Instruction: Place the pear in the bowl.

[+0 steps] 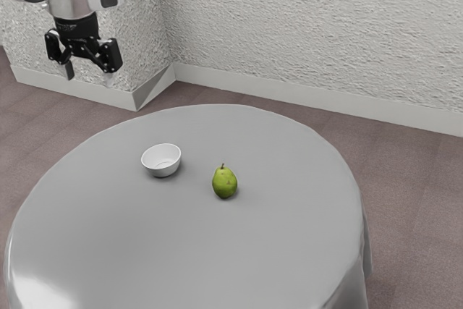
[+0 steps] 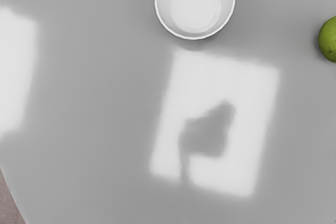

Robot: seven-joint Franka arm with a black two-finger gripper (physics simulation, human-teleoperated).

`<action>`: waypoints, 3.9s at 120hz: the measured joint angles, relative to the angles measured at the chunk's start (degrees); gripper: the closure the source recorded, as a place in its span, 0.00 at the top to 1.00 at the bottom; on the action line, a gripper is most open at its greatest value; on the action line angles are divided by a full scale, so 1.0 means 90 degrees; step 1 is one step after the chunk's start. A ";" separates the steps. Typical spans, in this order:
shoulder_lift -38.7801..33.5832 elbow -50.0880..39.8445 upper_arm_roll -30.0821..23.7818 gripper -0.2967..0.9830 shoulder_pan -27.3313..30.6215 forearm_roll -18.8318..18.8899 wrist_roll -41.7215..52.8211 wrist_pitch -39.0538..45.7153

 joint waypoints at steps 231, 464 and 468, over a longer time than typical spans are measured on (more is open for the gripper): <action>0.4472 0.0800 -0.0834 0.77 -0.0342 -0.1269 0.0350 0.3240; 0.5099 0.1246 -0.0850 0.47 -0.0368 -0.1289 0.0651 0.3367; 0.5077 0.1246 -0.0850 0.45 -0.0369 -0.1261 0.0639 0.3369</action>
